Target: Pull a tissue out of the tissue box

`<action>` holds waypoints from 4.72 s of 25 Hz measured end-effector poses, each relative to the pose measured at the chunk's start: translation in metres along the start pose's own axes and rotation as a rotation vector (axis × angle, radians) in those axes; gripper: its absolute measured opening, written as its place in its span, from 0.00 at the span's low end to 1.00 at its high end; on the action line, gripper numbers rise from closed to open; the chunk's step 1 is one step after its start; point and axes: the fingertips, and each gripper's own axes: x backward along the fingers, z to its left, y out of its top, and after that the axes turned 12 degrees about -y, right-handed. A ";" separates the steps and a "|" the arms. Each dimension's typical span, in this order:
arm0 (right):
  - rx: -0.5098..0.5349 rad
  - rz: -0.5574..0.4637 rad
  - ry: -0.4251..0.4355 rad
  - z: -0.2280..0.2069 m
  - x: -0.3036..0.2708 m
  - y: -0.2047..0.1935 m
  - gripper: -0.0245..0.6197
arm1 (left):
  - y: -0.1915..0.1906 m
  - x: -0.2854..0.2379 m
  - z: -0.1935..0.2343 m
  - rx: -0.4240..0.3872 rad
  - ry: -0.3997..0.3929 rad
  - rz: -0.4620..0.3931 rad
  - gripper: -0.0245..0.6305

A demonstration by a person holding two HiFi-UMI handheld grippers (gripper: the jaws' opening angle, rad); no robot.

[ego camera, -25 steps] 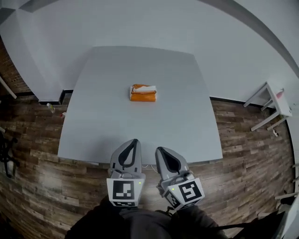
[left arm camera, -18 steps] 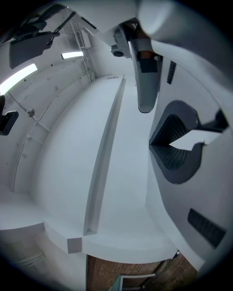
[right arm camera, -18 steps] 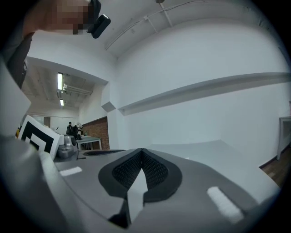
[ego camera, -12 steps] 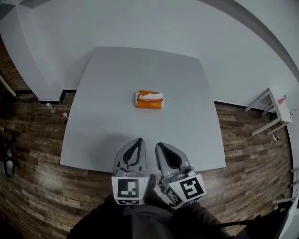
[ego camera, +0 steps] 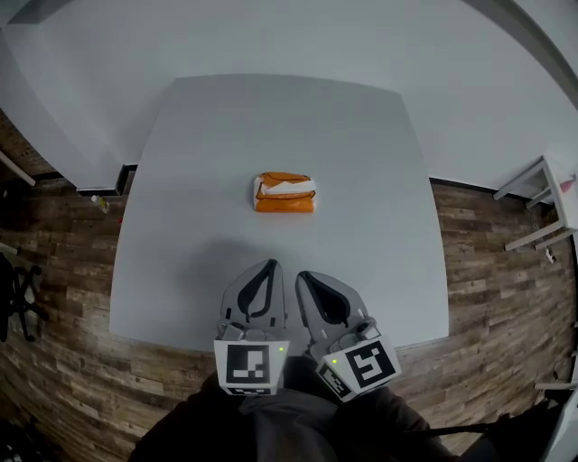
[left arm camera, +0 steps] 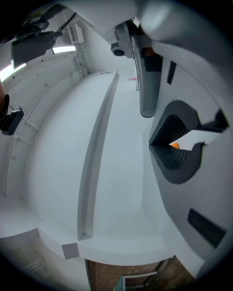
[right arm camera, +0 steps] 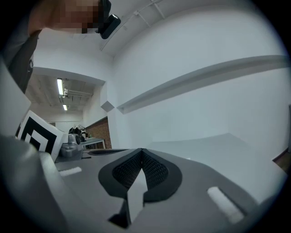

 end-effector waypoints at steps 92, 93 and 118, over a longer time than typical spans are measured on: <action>0.319 0.225 0.409 -0.163 -0.236 -0.105 0.05 | -0.110 -0.204 0.102 0.153 0.114 0.184 0.04; 0.320 0.223 0.408 -0.161 -0.236 -0.103 0.05 | -0.110 -0.205 0.103 0.153 0.110 0.183 0.04; 0.293 0.183 0.409 -0.151 -0.218 -0.075 0.05 | -0.134 -0.233 0.091 0.150 0.054 0.237 0.04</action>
